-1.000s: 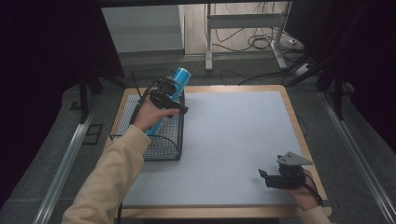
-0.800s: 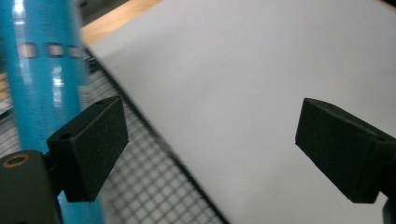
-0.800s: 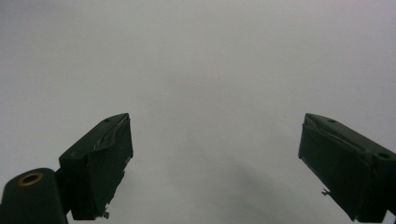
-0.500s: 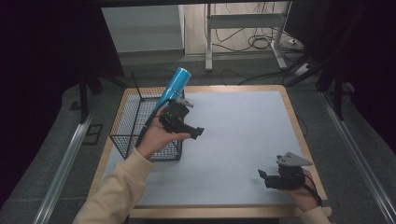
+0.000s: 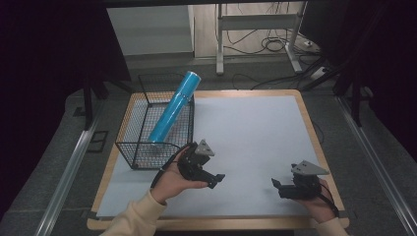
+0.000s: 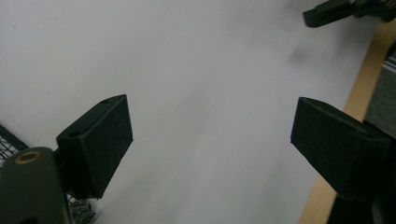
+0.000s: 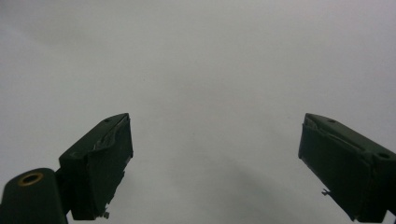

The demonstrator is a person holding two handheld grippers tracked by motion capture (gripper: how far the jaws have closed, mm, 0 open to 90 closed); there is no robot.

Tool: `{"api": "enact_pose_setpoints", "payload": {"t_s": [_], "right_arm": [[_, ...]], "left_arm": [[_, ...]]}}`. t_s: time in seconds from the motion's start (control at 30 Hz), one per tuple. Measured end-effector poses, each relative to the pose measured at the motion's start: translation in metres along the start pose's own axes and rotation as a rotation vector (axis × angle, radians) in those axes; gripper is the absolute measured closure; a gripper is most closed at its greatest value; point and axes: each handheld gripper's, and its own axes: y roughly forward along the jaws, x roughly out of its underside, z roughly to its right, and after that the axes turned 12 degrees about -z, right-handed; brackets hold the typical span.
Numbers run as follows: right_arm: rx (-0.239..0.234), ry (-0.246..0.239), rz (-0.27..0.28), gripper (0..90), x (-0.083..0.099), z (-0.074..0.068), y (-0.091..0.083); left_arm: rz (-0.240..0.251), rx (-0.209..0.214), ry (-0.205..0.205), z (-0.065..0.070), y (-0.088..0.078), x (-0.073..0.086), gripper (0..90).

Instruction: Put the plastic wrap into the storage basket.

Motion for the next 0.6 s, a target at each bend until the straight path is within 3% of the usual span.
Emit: {"api": "enact_pose_setpoints", "payload": {"t_s": [0.23, 0.6], "right_arm": [[0.004, 0.000, -0.001, 10.3, 0.000, 0.000, 0.001], [0.012, -0.004, 0.009, 10.3, 0.000, 0.000, 0.000]], "left_arm": [[-0.034, 0.024, -0.011, 0.003, 0.019, 0.022, 14.2], [-0.031, 0.028, -0.018, 0.001, 0.019, 0.025, 14.1]]}}
